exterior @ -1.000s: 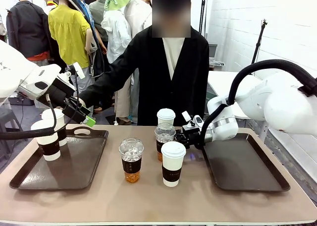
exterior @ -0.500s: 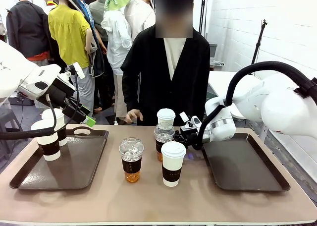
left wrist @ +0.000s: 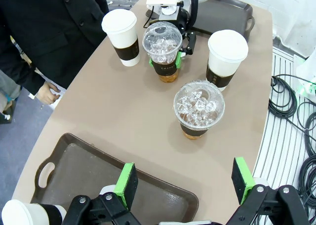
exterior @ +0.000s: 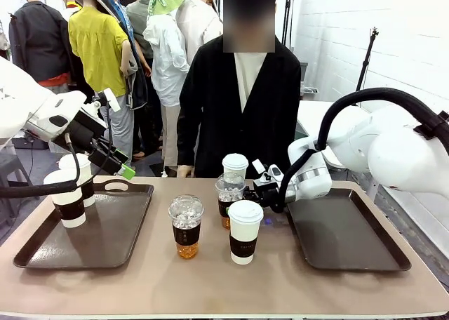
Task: Distribute the coffee onto the tray.
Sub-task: Pick up one iced Americano and place it on the right Handle tray.
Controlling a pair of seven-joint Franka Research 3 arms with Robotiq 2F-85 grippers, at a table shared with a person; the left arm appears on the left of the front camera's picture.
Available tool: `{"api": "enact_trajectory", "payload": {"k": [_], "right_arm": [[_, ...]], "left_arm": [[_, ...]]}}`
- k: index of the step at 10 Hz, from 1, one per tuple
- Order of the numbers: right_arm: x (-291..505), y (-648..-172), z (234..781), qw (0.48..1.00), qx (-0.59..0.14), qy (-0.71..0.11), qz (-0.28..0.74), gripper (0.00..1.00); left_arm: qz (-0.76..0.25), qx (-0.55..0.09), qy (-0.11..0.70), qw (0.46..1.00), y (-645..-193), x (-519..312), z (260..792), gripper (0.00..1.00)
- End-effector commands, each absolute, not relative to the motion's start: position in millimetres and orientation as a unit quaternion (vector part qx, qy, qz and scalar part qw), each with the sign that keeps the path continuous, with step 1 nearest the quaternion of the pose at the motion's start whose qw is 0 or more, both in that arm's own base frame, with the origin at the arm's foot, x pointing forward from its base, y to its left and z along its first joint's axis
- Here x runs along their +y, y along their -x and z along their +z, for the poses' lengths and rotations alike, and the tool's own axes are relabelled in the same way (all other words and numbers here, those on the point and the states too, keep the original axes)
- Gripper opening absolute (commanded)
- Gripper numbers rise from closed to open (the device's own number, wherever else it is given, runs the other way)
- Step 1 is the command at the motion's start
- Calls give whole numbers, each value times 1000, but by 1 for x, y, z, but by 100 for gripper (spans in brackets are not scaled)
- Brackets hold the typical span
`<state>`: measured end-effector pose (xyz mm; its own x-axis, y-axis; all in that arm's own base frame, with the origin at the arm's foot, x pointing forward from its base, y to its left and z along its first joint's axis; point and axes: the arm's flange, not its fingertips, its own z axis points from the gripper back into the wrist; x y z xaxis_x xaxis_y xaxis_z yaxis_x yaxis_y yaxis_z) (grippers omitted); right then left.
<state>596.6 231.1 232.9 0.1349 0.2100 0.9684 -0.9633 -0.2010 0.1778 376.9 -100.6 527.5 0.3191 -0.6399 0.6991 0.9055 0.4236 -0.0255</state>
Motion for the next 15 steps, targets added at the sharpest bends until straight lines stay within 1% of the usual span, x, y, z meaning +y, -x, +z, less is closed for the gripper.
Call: {"api": "enact_trajectory", "payload": {"k": [1,4,7,13,15], "right_arm": [[233,-602,232,525,-342,-541,560,70],[227,-597,238,520,-347,-548,556,70],[197,-582,261,526,-360,-554,535,70],[109,-568,310,570,-412,-506,499,70],[76,-565,319,587,-426,-490,484,70]], "left_arm": [[-499,-318,222,775,-379,-99,525,100],[-499,-318,222,775,-379,-99,525,100],[-499,-318,222,775,-379,-99,525,100],[-499,-318,222,775,-379,-99,525,100],[-499,-318,222,775,-379,-99,525,100]]}}
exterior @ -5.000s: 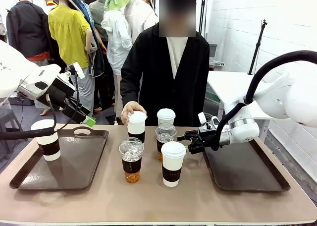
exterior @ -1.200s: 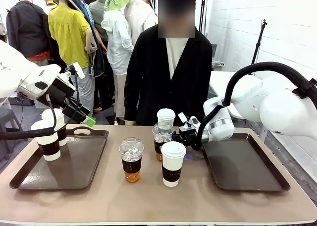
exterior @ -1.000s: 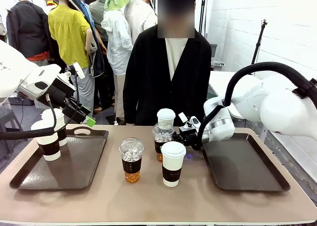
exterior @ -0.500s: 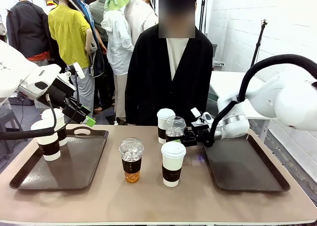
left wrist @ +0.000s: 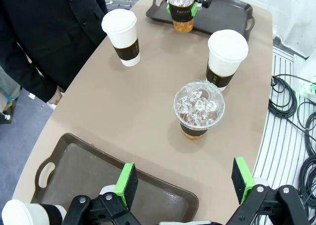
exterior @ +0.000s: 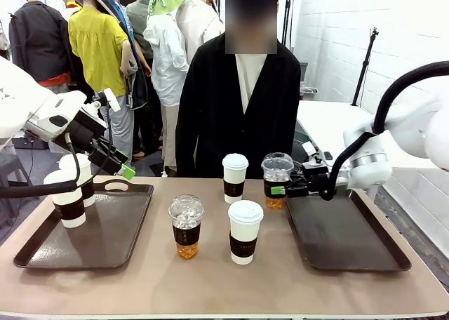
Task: Distribute the coffee onto the tray.
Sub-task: Pick up one iced Americano and place it on the right Handle tray.
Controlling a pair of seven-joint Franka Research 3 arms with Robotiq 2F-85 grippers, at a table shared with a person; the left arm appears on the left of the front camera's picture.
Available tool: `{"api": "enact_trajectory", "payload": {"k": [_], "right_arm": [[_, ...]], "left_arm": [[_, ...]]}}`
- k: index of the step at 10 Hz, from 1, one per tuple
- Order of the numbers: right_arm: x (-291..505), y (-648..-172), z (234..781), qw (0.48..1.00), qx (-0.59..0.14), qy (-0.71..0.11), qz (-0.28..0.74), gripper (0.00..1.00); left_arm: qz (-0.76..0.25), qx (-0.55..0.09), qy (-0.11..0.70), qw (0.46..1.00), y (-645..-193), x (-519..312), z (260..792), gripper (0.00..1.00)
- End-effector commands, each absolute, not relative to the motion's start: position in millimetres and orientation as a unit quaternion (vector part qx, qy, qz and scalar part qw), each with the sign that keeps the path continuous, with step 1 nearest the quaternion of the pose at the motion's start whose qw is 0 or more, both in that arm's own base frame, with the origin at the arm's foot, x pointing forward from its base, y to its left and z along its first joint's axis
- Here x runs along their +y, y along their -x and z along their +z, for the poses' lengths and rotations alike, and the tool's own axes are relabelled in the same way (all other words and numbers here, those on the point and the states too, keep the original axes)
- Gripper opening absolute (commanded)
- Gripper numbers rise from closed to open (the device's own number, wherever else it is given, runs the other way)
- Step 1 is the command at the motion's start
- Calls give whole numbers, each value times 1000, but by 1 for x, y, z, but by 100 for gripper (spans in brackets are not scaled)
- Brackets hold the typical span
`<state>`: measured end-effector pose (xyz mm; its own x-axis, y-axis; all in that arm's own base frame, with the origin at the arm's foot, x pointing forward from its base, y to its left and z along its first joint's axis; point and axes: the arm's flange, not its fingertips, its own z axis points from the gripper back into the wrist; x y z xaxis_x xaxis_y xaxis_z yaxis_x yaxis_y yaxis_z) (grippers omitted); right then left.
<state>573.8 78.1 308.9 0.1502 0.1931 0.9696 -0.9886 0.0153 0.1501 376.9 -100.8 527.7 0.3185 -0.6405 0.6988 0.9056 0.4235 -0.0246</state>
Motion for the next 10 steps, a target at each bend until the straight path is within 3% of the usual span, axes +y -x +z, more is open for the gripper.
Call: {"api": "enact_trajectory", "payload": {"k": [1,10], "right_arm": [[61,-562,321,594,-431,-483,478,70],[-38,-575,275,603,-456,-436,489,70]], "left_arm": [[-499,-318,222,775,-379,-99,525,100],[-499,-318,222,775,-379,-99,525,100]]}}
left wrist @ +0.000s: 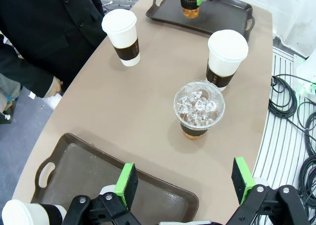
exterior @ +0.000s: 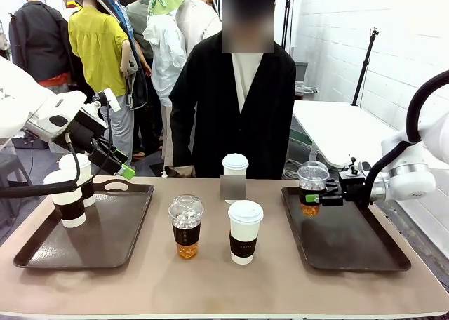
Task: Distribute the coffee onto the tray.
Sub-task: Pick up one iced Americano and place it on the right Handle tray.
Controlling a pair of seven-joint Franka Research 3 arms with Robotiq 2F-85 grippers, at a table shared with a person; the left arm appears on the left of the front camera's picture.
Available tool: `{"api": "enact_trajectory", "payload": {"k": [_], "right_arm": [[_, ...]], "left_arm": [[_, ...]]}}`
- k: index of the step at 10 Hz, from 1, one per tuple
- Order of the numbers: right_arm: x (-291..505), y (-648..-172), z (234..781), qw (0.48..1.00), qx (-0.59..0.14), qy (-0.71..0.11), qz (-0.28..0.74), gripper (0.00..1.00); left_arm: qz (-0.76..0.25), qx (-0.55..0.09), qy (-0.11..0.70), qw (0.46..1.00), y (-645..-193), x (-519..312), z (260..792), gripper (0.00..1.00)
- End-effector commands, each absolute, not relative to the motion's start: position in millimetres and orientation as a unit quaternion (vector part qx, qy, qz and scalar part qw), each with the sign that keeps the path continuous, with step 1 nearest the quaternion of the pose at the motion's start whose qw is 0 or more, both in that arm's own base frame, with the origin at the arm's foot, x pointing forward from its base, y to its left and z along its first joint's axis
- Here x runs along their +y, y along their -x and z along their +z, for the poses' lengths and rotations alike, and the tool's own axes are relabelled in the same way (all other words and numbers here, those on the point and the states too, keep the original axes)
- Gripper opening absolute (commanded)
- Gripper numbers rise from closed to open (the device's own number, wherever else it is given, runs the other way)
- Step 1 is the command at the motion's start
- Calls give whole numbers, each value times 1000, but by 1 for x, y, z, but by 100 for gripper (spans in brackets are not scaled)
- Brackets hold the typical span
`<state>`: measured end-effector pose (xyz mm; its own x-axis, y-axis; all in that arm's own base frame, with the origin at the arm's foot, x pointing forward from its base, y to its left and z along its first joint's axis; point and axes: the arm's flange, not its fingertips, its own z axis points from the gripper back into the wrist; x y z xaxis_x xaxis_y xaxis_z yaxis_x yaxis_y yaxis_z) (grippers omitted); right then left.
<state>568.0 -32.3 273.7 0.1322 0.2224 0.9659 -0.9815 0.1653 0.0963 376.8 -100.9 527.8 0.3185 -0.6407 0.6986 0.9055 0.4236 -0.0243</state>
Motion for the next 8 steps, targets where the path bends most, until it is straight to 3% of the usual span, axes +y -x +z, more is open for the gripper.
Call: {"api": "enact_trajectory", "payload": {"k": [1,7,8], "right_arm": [[-41,-575,268,604,-459,-432,488,70],[-47,-572,244,590,-483,-426,487,70],[-45,-570,246,594,-479,-433,480,90]], "left_arm": [[-499,-318,222,775,-379,-99,525,100],[-499,-318,222,775,-379,-99,525,100],[-499,-318,222,775,-379,-99,525,100]]}}
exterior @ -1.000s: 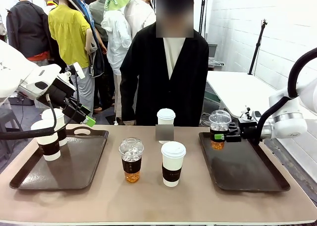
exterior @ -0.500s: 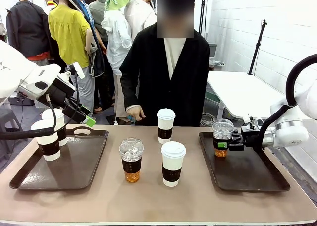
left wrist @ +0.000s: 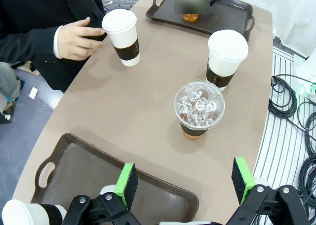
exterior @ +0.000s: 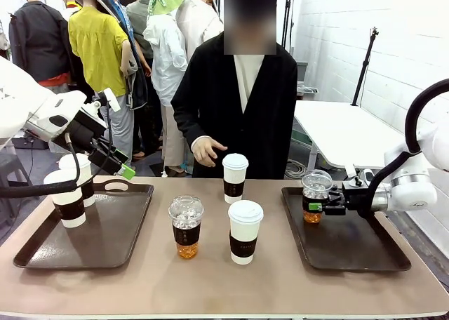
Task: Distribute the coffee onto the tray.
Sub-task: Pick up one iced Americano and place it on the right Handle tray.
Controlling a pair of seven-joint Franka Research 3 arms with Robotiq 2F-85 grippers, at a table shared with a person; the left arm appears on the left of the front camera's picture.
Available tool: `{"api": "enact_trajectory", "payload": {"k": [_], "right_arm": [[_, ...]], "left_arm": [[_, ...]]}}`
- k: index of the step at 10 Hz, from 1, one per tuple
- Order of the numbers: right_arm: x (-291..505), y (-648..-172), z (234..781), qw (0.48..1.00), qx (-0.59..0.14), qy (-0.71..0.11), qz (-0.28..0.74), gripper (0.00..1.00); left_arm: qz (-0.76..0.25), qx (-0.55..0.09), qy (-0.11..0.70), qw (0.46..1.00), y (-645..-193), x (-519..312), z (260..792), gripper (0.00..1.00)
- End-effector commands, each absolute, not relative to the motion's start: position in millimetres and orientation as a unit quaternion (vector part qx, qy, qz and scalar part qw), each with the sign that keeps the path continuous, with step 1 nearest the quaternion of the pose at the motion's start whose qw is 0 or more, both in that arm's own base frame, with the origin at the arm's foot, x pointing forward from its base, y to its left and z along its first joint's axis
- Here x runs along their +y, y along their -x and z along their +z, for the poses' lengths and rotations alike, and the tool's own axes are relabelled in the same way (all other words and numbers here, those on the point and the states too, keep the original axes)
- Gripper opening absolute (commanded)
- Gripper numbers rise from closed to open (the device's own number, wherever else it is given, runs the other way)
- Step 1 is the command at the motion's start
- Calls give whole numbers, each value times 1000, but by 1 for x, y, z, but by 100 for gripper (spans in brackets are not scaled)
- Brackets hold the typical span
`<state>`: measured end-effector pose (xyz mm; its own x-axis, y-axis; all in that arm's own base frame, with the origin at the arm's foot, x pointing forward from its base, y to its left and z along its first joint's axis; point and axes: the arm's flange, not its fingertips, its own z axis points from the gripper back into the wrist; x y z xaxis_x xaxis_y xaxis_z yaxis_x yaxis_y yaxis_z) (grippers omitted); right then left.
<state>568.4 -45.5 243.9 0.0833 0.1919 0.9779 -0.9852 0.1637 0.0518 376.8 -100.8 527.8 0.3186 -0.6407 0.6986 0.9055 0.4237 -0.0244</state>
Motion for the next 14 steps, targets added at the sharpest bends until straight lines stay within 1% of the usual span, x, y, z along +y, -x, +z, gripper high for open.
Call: {"api": "enact_trajectory", "payload": {"k": [1,5,9,14], "right_arm": [[-46,-570,248,598,-477,-436,473,100],[-54,-555,248,612,-476,-441,453,100],[-75,-522,253,624,-490,-431,430,100],[-99,-492,251,655,-511,-411,375,100]], "left_arm": [[-499,-318,222,775,-379,-99,525,100],[-499,-318,222,775,-379,-99,525,100],[-499,-318,222,775,-379,-99,525,100],[-499,-318,222,775,-379,-99,525,100]]}}
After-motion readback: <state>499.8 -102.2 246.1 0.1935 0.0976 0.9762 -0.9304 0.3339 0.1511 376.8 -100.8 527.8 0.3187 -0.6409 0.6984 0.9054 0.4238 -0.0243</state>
